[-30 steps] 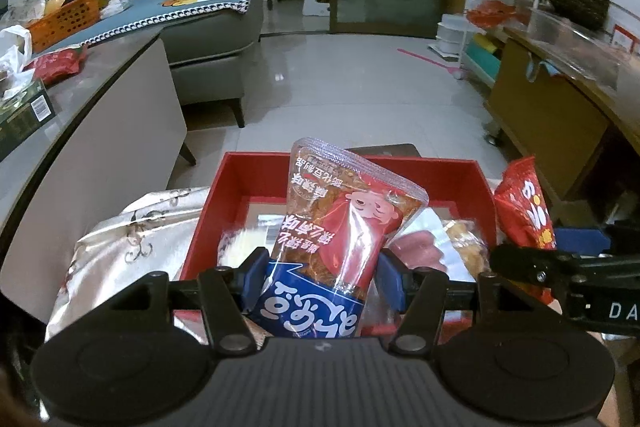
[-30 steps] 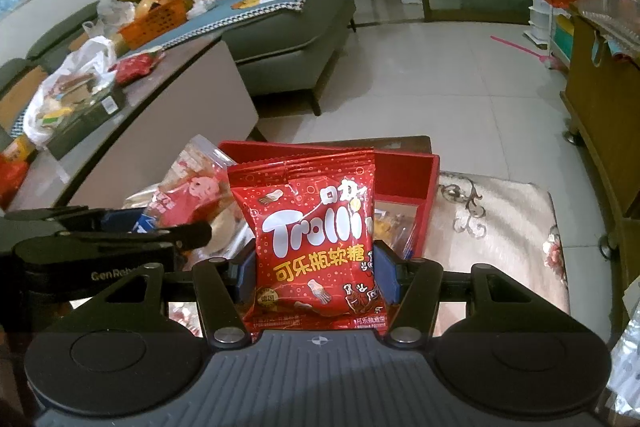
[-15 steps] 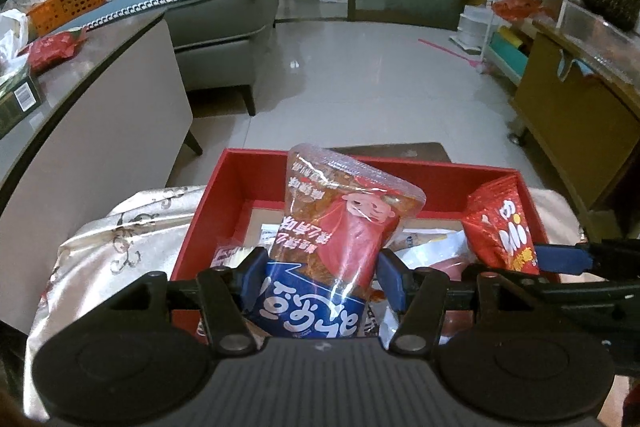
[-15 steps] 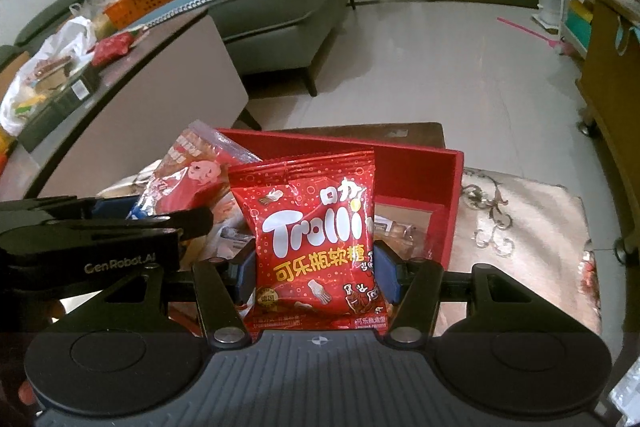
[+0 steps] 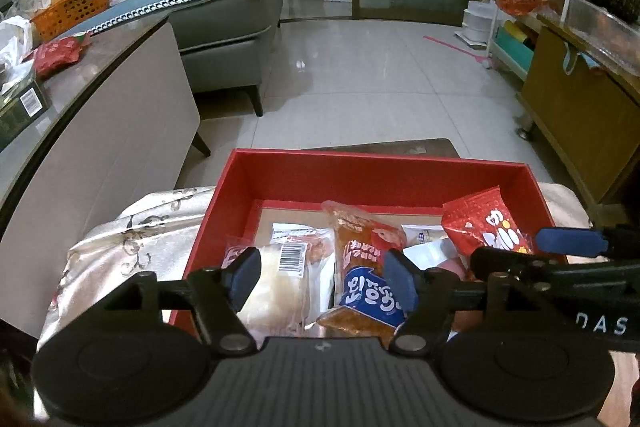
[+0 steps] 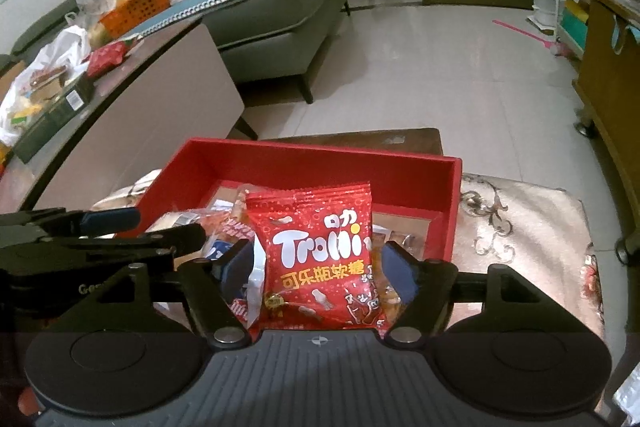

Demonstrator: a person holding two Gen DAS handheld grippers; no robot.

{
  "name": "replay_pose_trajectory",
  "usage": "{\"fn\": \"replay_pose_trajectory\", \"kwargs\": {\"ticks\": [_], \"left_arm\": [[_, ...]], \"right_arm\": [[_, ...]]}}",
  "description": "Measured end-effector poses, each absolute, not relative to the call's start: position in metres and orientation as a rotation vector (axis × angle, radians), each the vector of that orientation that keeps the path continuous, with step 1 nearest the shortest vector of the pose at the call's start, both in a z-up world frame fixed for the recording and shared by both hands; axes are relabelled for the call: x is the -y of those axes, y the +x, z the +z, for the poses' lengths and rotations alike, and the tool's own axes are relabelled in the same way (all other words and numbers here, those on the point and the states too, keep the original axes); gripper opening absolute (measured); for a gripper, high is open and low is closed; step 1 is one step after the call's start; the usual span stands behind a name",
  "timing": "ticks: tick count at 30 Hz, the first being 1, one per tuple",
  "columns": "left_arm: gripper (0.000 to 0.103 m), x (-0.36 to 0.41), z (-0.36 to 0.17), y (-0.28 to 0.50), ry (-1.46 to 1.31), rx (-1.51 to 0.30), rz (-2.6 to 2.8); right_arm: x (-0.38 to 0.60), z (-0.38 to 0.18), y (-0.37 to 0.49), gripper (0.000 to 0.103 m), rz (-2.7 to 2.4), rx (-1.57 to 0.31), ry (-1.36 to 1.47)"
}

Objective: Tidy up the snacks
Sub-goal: 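Lower both bags into the red box and open both grippers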

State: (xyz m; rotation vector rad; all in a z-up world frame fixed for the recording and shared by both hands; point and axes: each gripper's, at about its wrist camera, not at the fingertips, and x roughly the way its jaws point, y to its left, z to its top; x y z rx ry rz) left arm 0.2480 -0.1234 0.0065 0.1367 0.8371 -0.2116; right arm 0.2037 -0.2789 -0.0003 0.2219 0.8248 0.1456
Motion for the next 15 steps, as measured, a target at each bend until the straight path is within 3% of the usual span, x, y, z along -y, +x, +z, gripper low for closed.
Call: {"fn": "replay_pose_trajectory", "kwargs": {"ticks": [15], "left_arm": [[0.062, 0.119, 0.012, 0.242, 0.152, -0.824, -0.220]], "right_arm": [[0.269, -0.006, 0.206, 0.077, 0.032, -0.814, 0.017]]}}
